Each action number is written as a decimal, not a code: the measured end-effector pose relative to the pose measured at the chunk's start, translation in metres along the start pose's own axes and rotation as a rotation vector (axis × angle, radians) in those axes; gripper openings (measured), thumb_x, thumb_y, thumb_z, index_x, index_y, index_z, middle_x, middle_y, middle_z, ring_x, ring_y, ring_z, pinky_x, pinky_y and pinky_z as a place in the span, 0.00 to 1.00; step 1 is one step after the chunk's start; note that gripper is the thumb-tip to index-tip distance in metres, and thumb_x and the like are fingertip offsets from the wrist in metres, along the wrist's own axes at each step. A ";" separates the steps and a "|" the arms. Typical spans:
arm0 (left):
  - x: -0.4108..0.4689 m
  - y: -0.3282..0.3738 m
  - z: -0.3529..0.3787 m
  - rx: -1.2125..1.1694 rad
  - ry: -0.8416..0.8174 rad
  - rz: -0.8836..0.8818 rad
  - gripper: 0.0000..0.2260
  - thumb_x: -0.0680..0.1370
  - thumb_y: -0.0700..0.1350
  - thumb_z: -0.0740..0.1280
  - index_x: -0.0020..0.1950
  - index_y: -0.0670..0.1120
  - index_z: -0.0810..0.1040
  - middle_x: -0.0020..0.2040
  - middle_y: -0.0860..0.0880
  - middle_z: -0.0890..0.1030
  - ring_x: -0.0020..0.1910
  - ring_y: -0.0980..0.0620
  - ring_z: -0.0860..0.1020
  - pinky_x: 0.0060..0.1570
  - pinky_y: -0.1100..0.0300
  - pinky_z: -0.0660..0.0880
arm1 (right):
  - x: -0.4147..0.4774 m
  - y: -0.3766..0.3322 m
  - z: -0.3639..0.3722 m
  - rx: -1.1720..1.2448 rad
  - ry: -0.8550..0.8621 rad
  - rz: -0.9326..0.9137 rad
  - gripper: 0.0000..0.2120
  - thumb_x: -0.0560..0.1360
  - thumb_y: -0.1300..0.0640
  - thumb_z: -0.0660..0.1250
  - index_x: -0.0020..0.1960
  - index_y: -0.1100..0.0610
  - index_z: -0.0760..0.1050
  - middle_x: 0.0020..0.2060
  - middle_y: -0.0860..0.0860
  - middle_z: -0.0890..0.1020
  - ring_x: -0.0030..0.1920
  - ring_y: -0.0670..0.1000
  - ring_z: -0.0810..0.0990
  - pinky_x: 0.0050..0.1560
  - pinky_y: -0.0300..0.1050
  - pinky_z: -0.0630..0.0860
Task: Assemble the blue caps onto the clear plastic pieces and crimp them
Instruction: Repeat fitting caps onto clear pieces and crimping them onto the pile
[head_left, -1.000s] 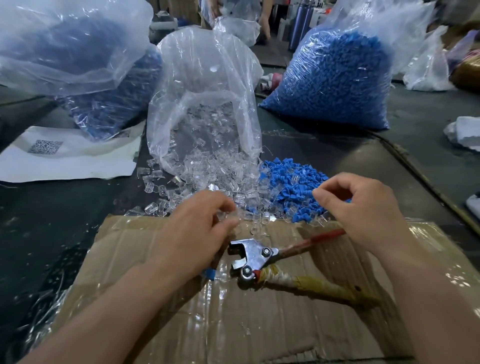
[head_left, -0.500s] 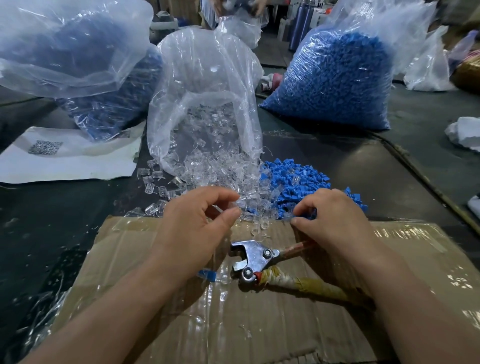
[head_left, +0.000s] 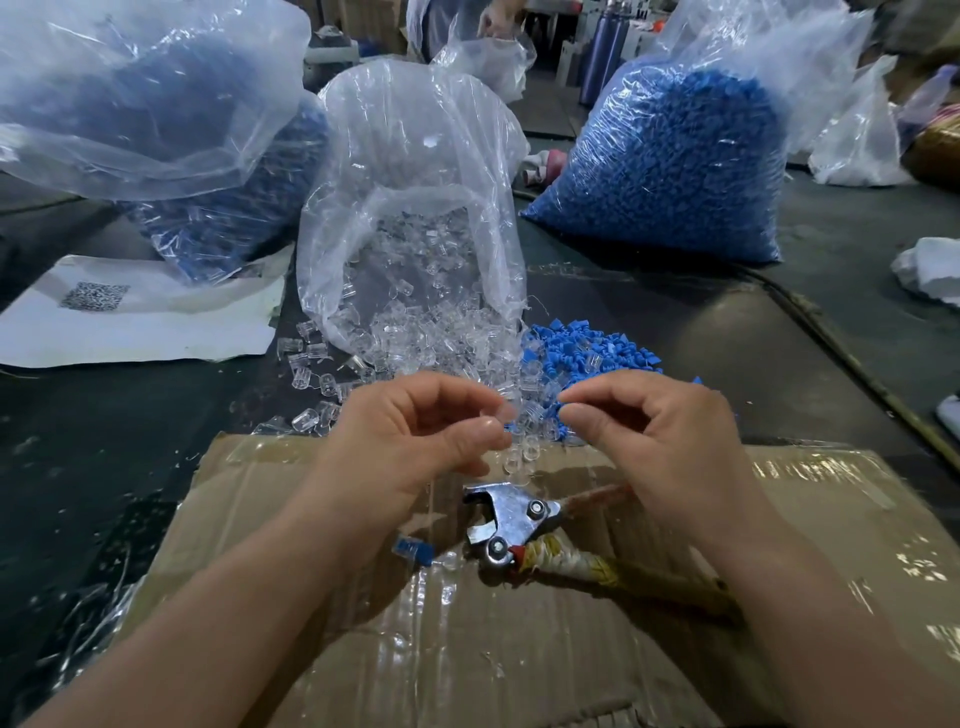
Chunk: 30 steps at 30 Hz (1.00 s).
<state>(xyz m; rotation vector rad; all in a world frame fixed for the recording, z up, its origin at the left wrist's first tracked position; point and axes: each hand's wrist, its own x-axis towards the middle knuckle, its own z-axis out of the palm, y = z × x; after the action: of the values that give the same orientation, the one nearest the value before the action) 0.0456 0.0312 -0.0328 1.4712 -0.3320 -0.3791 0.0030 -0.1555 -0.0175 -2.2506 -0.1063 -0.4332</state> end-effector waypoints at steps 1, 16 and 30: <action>0.000 0.000 0.000 -0.044 -0.048 -0.023 0.09 0.62 0.44 0.72 0.41 0.47 0.83 0.45 0.48 0.84 0.43 0.48 0.83 0.40 0.62 0.79 | -0.002 -0.003 0.005 0.024 -0.029 -0.017 0.04 0.67 0.47 0.67 0.41 0.38 0.76 0.38 0.37 0.81 0.41 0.37 0.78 0.41 0.25 0.71; 0.001 0.002 0.003 0.026 -0.001 -0.002 0.12 0.59 0.46 0.71 0.42 0.51 0.84 0.39 0.46 0.85 0.39 0.50 0.83 0.39 0.66 0.77 | -0.009 -0.010 0.021 0.118 -0.084 -0.126 0.10 0.69 0.57 0.72 0.51 0.52 0.80 0.42 0.42 0.82 0.44 0.40 0.80 0.46 0.34 0.77; 0.000 -0.001 0.003 0.026 0.006 0.030 0.13 0.60 0.44 0.72 0.43 0.54 0.84 0.40 0.47 0.85 0.40 0.50 0.83 0.40 0.64 0.78 | -0.011 -0.011 0.029 0.107 0.034 -0.129 0.07 0.69 0.60 0.71 0.47 0.54 0.81 0.40 0.42 0.82 0.42 0.40 0.80 0.43 0.32 0.76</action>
<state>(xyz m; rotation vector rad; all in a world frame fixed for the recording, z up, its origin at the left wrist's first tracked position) 0.0447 0.0285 -0.0336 1.4908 -0.3554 -0.3474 -0.0014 -0.1257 -0.0312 -2.1377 -0.2518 -0.5224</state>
